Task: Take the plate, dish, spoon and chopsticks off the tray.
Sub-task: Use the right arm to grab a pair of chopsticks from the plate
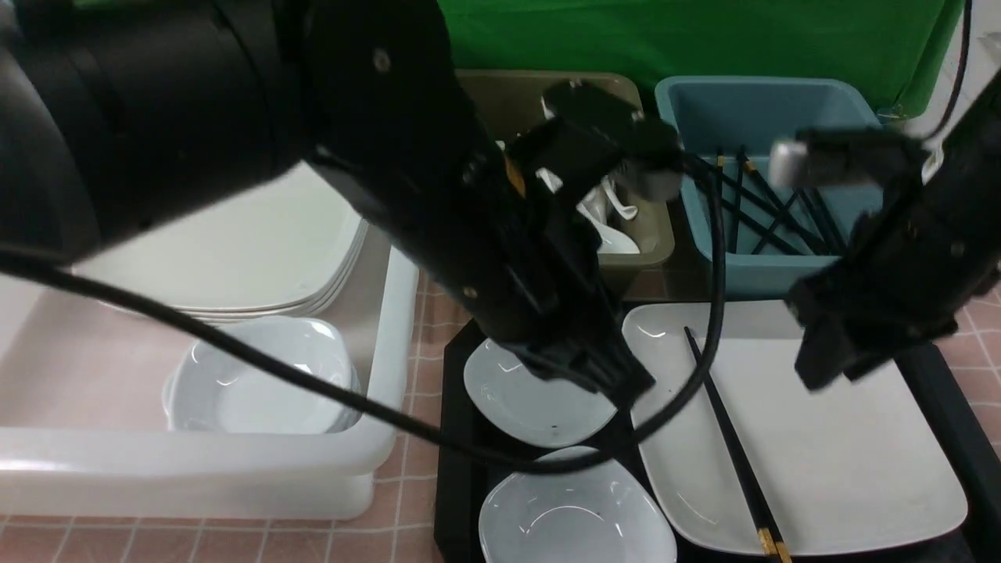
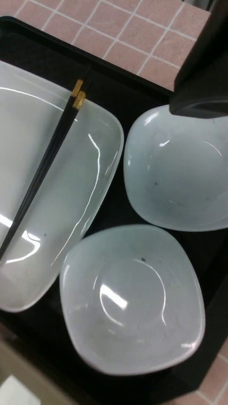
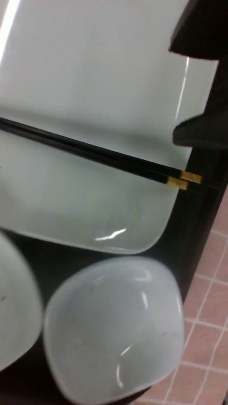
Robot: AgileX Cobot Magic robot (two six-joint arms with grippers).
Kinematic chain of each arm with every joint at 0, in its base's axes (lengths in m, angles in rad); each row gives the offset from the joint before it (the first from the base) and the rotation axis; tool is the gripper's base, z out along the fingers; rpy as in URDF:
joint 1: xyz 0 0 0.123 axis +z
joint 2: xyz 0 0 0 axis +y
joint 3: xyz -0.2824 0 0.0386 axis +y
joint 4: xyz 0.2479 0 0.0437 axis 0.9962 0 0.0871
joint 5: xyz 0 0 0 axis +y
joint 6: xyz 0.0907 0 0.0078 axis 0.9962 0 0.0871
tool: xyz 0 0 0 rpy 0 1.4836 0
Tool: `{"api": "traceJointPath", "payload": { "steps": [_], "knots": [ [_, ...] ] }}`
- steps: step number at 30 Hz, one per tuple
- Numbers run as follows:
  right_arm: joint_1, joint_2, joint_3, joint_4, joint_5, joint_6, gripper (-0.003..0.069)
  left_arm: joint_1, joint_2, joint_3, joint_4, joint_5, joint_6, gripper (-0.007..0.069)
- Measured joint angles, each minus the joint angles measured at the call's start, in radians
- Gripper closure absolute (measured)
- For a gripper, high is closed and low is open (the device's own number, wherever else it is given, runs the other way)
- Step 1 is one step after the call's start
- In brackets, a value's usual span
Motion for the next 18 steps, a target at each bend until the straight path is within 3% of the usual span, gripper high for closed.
{"api": "traceJointPath", "payload": {
  "steps": [7,18],
  "knots": [
    [0.078,0.037,0.213,-0.003,-0.256,0.012,0.0192,-0.075,0.0,0.163,-0.008,-0.29,0.009,0.0627],
    [0.098,0.164,0.221,-0.004,-0.356,0.059,0.021,-0.077,0.0,0.181,-0.008,-0.334,0.0,0.0627]
  ]
}}
